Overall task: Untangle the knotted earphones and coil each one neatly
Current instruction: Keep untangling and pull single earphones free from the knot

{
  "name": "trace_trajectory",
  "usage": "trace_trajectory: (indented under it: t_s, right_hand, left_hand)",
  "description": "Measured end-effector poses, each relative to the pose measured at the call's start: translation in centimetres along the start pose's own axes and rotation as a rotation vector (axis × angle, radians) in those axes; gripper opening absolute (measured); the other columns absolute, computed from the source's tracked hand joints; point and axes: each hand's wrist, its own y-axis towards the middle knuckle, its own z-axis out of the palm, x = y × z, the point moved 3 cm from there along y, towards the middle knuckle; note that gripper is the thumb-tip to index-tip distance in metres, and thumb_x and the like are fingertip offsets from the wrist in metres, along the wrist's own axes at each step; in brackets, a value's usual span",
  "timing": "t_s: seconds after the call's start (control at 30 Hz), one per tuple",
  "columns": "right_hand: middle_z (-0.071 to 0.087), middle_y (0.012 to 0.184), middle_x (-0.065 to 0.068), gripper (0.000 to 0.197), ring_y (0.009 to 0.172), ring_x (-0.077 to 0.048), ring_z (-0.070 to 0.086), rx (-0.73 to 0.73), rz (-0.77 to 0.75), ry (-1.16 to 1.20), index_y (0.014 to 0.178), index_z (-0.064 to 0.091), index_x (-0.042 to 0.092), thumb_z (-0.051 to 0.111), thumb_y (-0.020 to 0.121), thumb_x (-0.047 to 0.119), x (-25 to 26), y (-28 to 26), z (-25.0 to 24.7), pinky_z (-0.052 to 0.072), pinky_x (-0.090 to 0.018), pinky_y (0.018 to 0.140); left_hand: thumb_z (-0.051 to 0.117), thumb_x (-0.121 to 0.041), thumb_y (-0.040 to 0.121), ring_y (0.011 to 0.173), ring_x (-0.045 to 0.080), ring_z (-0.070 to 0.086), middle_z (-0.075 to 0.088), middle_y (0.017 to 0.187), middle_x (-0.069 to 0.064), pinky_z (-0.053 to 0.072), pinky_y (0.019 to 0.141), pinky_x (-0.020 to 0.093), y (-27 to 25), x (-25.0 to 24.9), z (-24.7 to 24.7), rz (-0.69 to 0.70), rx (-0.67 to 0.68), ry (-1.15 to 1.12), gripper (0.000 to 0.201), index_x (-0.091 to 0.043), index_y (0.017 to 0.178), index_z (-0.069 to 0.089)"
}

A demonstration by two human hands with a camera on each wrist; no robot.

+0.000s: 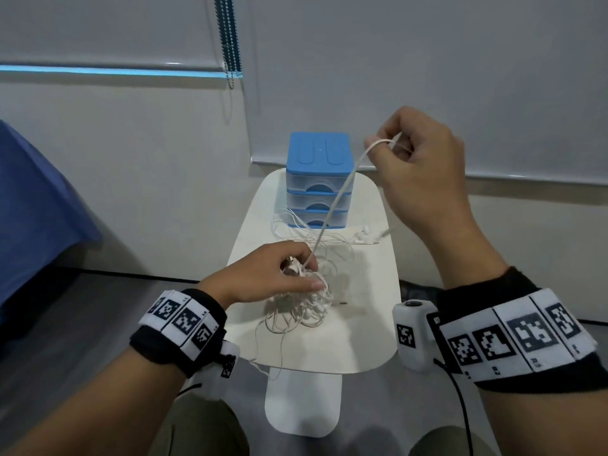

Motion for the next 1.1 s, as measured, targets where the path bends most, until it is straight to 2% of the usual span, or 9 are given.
trace_trajectory:
  t_s: [0.1,0.2,0.3,0.43,0.6,0.67,0.87,1.0,1.1]
  right_hand:
    - [0.046,0.047,0.009,0.010,0.052,-0.011,0.042,0.102,0.116,-0.137,0.077,0.063,0.012,0.063,0.086,0.016,-2.3,-0.2,-0.4,0.034,-0.023,0.055]
    - [0.052,0.056,0.009,0.005,0.061,-0.012,0.046,0.245,0.234,-0.204,0.088,0.064,0.016,0.063,0.086,0.012,-3.9,-1.2,-0.6,0.037,-0.030,0.058]
    - [0.060,0.074,-0.002,0.022,0.070,-0.015,0.054,0.399,0.316,-0.268,0.103,0.060,0.022,0.063,0.085,0.010,-5.4,-2.3,-0.4,0.040,-0.029,0.060]
    - [0.065,0.082,-0.001,0.027,0.075,-0.018,0.062,0.764,0.397,-0.355,0.110,0.063,0.027,0.070,0.086,0.017,-7.0,-4.0,0.6,0.043,-0.029,0.064]
    - [0.070,0.066,-0.002,0.016,0.054,-0.005,0.058,1.010,0.446,-0.345,0.108,0.063,0.035,0.069,0.093,0.038,-8.2,-6.3,2.2,0.046,-0.028,0.066]
    - [0.074,0.069,-0.007,0.008,0.048,-0.001,0.053,1.050,0.414,-0.343,0.101,0.068,0.033,0.067,0.094,0.038,-8.6,-6.9,3.0,0.043,-0.027,0.063]
    - [0.068,0.072,0.004,0.010,0.069,-0.011,0.060,1.035,0.357,-0.365,0.091,0.072,0.022,0.063,0.095,0.021,-9.3,-7.9,4.4,0.041,-0.025,0.061]
    - [0.060,0.102,0.005,0.016,0.094,-0.016,0.056,0.989,0.324,-0.383,0.107,0.069,0.027,0.064,0.095,0.018,-9.7,-8.0,4.7,0.042,-0.027,0.080]
    - [0.059,0.108,0.007,0.013,0.102,-0.016,0.058,0.862,0.247,-0.291,0.098,0.068,0.033,0.070,0.091,0.022,-8.6,-7.6,4.5,0.046,-0.034,0.091]
  left_hand:
    - [0.089,-0.023,0.080,0.063,-0.003,0.050,0.060,0.074,-0.029,0.041,0.065,0.010,-0.5,0.4,0.1,-0.017,0.099,0.039,0.040,-0.021,0.113,0.067]
    - [0.084,-0.022,0.086,0.058,0.002,0.048,0.060,0.066,-0.021,0.039,0.062,0.017,-0.4,0.7,-0.2,-0.027,0.041,-0.008,0.024,-0.017,0.104,0.069]
    - [0.075,-0.018,0.094,0.051,0.001,0.048,0.059,0.059,-0.019,0.035,0.057,0.012,-0.2,0.1,-0.6,-0.030,-0.017,-0.059,0.014,-0.006,0.100,0.069]
    - [0.069,-0.020,0.099,0.061,0.003,0.053,0.064,0.069,-0.014,0.041,0.062,0.014,-0.1,-0.8,-0.8,-0.029,-0.003,-0.050,0.011,-0.010,0.096,0.072]
    - [0.066,-0.022,0.101,0.071,0.011,0.056,0.065,0.080,0.002,0.046,0.066,0.022,-0.1,-0.8,-0.9,-0.056,-0.003,-0.102,0.017,-0.008,0.095,0.071]
    - [0.065,-0.021,0.102,0.070,0.010,0.055,0.066,0.081,0.007,0.046,0.064,0.020,-0.2,-0.8,-0.9,-0.061,-0.008,-0.117,0.018,-0.005,0.095,0.070]
    - [0.061,-0.022,0.104,0.061,0.006,0.052,0.061,0.066,-0.010,0.043,0.059,0.014,-0.3,-0.4,-1.0,-0.112,-0.042,-0.117,0.020,-0.006,0.095,0.069]
    - [0.063,-0.022,0.103,0.065,0.009,0.056,0.063,0.071,-0.007,0.045,0.063,0.020,-0.4,-0.1,-1.0,-0.139,-0.067,-0.138,0.015,-0.010,0.095,0.069]
    - [0.063,-0.018,0.103,0.062,0.010,0.058,0.064,0.070,-0.004,0.045,0.060,0.022,-0.5,0.0,-0.8,-0.169,-0.114,-0.174,0.014,-0.007,0.096,0.068]
